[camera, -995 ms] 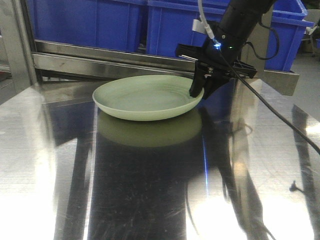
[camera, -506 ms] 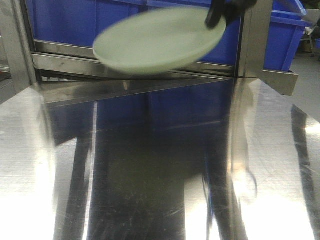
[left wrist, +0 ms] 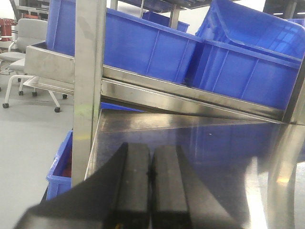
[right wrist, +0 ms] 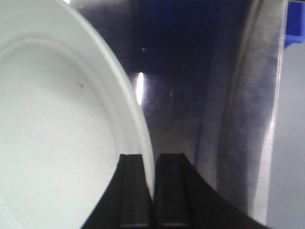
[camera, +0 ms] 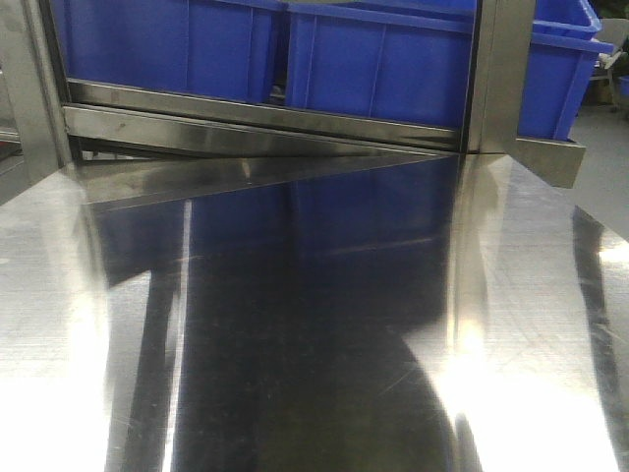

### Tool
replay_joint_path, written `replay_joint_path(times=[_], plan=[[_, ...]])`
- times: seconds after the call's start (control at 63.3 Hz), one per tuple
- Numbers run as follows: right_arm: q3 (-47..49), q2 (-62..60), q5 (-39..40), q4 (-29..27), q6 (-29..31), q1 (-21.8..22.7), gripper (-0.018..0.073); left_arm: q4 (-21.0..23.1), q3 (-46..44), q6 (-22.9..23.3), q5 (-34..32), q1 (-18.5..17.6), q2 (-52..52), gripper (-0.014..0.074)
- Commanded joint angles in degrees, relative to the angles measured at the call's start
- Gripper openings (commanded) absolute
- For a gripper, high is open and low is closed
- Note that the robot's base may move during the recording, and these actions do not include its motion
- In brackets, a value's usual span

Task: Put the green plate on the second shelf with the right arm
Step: 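Hold the plate raised in the right gripper beside the robot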

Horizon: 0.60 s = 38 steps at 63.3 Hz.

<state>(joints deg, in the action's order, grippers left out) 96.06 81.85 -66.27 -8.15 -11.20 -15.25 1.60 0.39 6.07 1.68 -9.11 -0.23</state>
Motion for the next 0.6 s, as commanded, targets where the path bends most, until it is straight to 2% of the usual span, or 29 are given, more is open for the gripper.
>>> replay_joint_path(times=[0.0, 0.142, 0.316, 0.458, 0.585], plan=[[-4.58, -8.50, 8.02, 0.06, -1.14, 0.39, 0.0048, 0.47, 2.34, 0.19, -4.99, -0.27, -1.04, 0.0130], [-17.53, -19.58, 16.16, 0.06, -4.05, 0.39, 0.0050, 0.47, 2.34, 0.19, -4.99, -0.27, -1.04, 0.0130], [-33.06, -32.59, 21.07, 0.06, -9.90, 0.39, 0.0050, 0.47, 2.34, 0.19, -4.99, -0.27, -1.04, 0.0130], [-40.79, -39.18, 20.99, 0.47, -16.92, 0.39, 0.0050, 0.47, 2.34, 0.19, -4.99, -0.27, -1.04, 0.0130], [-45.24, -42.61, 19.83, 0.62, -19.84, 0.39, 0.0052, 0.47, 2.34, 0.19, -4.99, -0.27, -1.04, 0.0130]])
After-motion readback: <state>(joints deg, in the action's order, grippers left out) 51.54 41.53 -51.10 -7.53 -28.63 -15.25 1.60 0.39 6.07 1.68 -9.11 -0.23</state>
